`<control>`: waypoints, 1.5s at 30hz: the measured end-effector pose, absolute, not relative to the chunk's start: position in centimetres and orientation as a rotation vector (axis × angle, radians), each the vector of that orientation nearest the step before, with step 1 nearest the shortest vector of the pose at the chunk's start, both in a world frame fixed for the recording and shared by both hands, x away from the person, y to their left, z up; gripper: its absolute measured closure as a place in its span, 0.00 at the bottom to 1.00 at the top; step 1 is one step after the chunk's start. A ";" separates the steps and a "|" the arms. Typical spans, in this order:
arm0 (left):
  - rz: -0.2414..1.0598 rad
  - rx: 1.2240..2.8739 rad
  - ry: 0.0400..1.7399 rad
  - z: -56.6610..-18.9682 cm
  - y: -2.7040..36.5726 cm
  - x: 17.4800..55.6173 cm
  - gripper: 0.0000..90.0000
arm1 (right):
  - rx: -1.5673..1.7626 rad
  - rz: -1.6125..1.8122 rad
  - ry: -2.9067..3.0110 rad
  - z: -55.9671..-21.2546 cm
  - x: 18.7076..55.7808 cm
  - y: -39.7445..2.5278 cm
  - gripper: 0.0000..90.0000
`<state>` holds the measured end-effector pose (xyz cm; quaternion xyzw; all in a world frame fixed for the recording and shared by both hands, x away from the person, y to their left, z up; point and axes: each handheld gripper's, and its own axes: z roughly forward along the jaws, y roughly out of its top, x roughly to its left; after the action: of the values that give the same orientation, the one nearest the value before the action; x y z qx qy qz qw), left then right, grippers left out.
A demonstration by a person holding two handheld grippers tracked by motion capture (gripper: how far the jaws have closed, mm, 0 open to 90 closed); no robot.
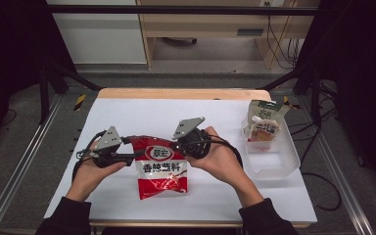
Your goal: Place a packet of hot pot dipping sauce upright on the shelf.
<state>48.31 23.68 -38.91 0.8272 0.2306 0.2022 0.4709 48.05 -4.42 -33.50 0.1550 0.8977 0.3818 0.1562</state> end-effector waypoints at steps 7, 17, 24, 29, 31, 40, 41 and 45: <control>0.457 2.018 0.548 -38.7 23.8 48.4 0.53 | 0.431 1.116 2.573 -33.0 48.2 -4.2 1.00; 0.394 2.001 0.530 -38.0 23.9 48.0 0.76 | 0.435 1.127 2.558 -32.4 48.1 -4.5 1.00; 0.371 1.983 0.506 -36.9 23.4 47.3 0.98 | 0.449 1.121 2.559 -32.0 48.1 -5.1 1.00; 0.409 1.996 0.473 -36.0 23.0 46.7 0.99 | 0.445 1.112 2.556 -31.7 47.8 -5.5 1.00; 0.413 1.998 0.461 -35.8 22.9 46.5 0.99 | 0.436 1.100 2.559 -31.6 47.7 -5.6 1.00; 0.429 2.012 0.430 -35.5 22.6 46.2 0.99 | 0.385 1.002 2.617 -31.6 47.8 -5.4 0.93; 0.431 2.014 0.423 -35.4 22.5 46.2 0.99 | 0.382 0.991 2.625 -31.7 47.8 -5.3 0.91; 0.433 2.015 0.403 -35.3 22.3 46.0 0.99 | 0.354 0.928 2.661 -31.9 47.9 -5.0 0.88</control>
<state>46.02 22.33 -35.34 0.8322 0.1667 0.1789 0.4977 47.89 -5.00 -31.90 0.1234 0.9262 0.3231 0.1501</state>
